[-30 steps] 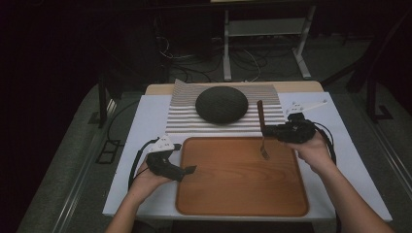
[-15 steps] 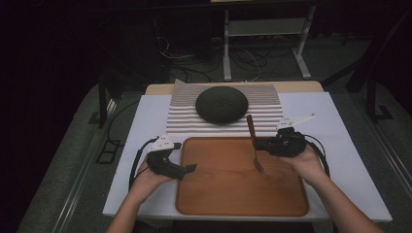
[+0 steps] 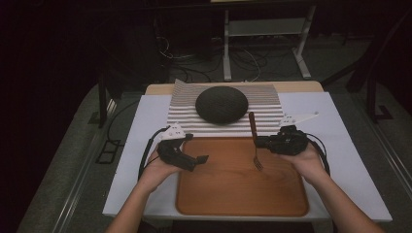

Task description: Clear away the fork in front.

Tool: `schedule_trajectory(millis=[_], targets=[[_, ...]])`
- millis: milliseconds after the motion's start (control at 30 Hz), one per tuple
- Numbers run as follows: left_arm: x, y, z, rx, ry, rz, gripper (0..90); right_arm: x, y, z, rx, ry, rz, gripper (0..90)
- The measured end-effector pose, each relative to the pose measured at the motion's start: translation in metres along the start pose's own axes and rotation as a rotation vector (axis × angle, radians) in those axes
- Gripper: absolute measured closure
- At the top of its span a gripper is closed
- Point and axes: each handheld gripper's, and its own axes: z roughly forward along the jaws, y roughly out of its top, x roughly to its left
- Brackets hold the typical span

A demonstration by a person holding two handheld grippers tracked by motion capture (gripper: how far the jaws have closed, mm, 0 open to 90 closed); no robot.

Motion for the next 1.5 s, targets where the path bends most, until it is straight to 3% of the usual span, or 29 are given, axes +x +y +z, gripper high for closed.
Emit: schedule_trajectory(millis=[133,533,667,933,1233,1500], targets=[[-0.002,0.010,0.006,-0.012,-0.006,0.005,0.3,0.000,0.000,0.001,-0.004,0.001,0.003,76.9],[-0.016,0.046,0.020,-0.062,-0.061,0.022,17.3,0.006,0.003,0.007,-0.010,0.015,-0.003,76.9],[-0.018,0.054,0.025,-0.086,-0.080,0.004,22.1,0.008,0.003,0.009,-0.011,0.022,-0.009,76.9],[-0.027,0.072,0.038,-0.114,-0.099,0.009,29.9,0.013,0.005,0.012,-0.016,0.035,-0.016,76.9],[-0.034,0.074,0.050,-0.129,-0.108,-0.018,39.2,0.019,0.007,0.016,-0.025,0.051,-0.027,76.9],[-0.034,0.070,0.056,-0.138,-0.124,-0.054,53.5,0.027,0.009,0.020,-0.039,0.053,-0.038,76.8]])
